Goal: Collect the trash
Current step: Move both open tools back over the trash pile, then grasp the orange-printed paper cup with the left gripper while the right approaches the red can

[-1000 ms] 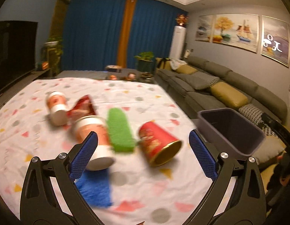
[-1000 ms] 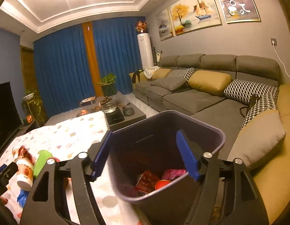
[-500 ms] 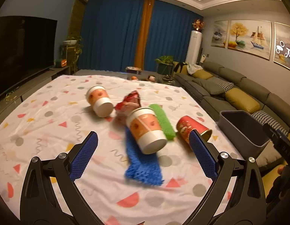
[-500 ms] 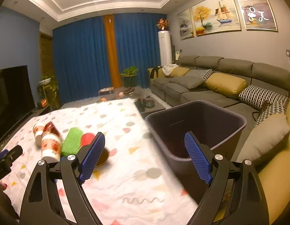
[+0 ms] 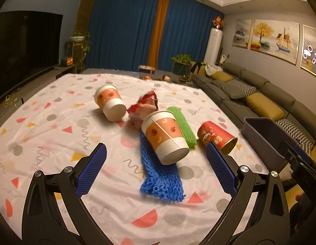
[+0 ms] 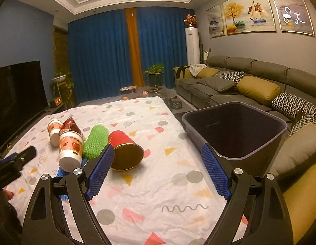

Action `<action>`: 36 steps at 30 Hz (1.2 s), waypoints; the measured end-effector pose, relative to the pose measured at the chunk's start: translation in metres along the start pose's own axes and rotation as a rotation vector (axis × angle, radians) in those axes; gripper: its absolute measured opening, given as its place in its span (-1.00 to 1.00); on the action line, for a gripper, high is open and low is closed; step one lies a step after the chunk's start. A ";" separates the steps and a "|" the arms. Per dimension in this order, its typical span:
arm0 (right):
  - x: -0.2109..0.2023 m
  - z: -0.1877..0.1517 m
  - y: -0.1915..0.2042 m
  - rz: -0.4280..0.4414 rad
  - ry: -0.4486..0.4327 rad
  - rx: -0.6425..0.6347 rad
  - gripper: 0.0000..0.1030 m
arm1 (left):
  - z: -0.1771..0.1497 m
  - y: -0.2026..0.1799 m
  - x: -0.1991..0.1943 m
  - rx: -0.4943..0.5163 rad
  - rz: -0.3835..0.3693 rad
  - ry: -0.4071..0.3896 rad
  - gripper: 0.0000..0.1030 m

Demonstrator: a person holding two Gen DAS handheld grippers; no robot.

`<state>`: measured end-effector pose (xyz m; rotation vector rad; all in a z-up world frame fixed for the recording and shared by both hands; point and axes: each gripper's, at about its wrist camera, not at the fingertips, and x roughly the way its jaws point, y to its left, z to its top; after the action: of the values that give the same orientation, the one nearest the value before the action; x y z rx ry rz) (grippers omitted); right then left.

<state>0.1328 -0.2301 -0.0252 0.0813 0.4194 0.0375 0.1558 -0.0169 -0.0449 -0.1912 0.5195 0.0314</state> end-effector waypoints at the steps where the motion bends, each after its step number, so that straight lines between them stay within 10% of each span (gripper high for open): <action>1: 0.001 0.000 0.000 0.002 0.001 -0.002 0.64 | 0.000 -0.003 0.006 0.003 -0.003 0.010 0.86; 13: 0.025 -0.001 0.002 0.011 0.037 -0.025 0.64 | 0.007 -0.026 0.069 0.042 0.000 0.115 0.76; 22: 0.041 0.000 0.011 0.031 0.066 -0.047 0.64 | 0.007 -0.028 0.096 0.040 -0.017 0.201 0.29; 36: 0.066 -0.002 0.033 0.082 0.125 -0.073 0.64 | 0.008 -0.003 0.076 -0.008 -0.094 0.144 0.19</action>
<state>0.1912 -0.1936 -0.0512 0.0246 0.5393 0.1392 0.2258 -0.0196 -0.0750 -0.2266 0.6529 -0.0724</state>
